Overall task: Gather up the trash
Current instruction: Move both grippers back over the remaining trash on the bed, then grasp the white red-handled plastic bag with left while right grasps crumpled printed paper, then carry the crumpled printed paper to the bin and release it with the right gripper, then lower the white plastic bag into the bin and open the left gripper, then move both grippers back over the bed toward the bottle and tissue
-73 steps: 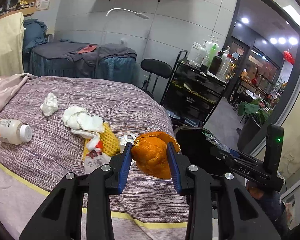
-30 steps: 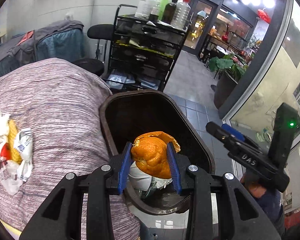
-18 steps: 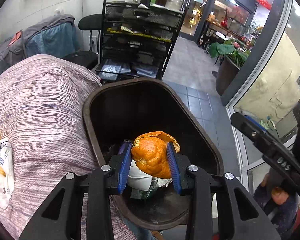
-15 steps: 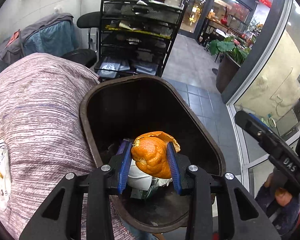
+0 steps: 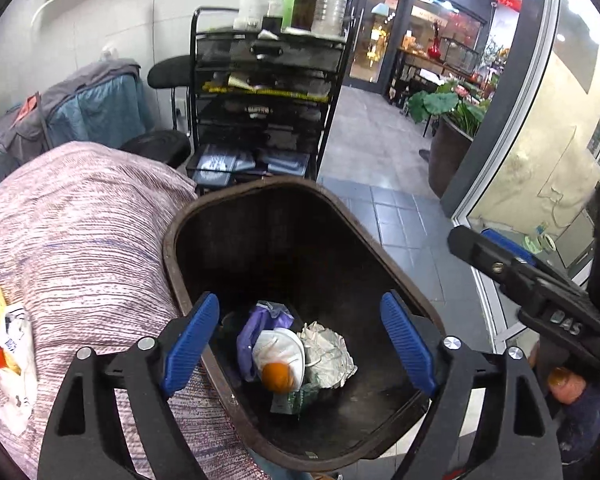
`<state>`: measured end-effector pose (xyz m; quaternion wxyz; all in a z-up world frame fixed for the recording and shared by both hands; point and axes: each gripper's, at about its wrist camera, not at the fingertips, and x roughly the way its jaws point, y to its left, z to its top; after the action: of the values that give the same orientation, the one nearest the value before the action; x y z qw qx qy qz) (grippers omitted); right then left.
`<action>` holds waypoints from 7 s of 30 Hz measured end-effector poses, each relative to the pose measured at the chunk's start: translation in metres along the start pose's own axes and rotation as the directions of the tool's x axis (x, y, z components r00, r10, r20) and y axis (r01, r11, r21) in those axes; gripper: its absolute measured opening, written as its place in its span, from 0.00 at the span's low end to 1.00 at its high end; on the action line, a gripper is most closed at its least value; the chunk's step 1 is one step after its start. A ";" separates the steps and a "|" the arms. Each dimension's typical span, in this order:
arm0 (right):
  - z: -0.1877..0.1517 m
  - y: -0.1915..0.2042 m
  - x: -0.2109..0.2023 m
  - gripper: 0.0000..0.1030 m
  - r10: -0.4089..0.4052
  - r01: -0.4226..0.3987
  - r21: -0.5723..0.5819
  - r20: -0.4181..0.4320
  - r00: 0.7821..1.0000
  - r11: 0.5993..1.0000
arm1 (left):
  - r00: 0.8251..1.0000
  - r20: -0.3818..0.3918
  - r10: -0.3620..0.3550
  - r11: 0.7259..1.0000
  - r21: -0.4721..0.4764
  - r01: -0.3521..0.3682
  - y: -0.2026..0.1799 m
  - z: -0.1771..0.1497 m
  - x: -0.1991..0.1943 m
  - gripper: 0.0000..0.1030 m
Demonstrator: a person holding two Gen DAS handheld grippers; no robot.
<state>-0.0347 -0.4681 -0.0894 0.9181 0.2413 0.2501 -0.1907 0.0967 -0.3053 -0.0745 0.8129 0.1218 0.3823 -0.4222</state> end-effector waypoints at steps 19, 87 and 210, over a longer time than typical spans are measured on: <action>-0.011 0.069 0.004 0.88 0.159 -0.164 -0.118 -0.050 0.986 0.979 | 0.974 0.191 0.124 0.988 -0.112 -0.103 0.040 -0.022 -0.097 0.94; -0.032 0.301 0.098 0.32 0.292 -0.467 -0.390 -0.428 0.855 0.794 | 0.953 -0.157 0.260 0.893 -0.336 -0.299 0.251 -0.061 -0.063 0.28; 0.005 0.015 0.017 0.79 -0.004 0.005 0.013 -0.053 0.999 1.000 | 0.984 0.155 0.092 0.995 0.010 -0.094 0.004 -0.009 -0.053 0.94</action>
<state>-0.0124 -0.4620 -0.0899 0.9092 0.2517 0.2734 -0.1879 0.0762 -0.2661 -0.0427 0.8577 0.1138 0.3086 -0.3953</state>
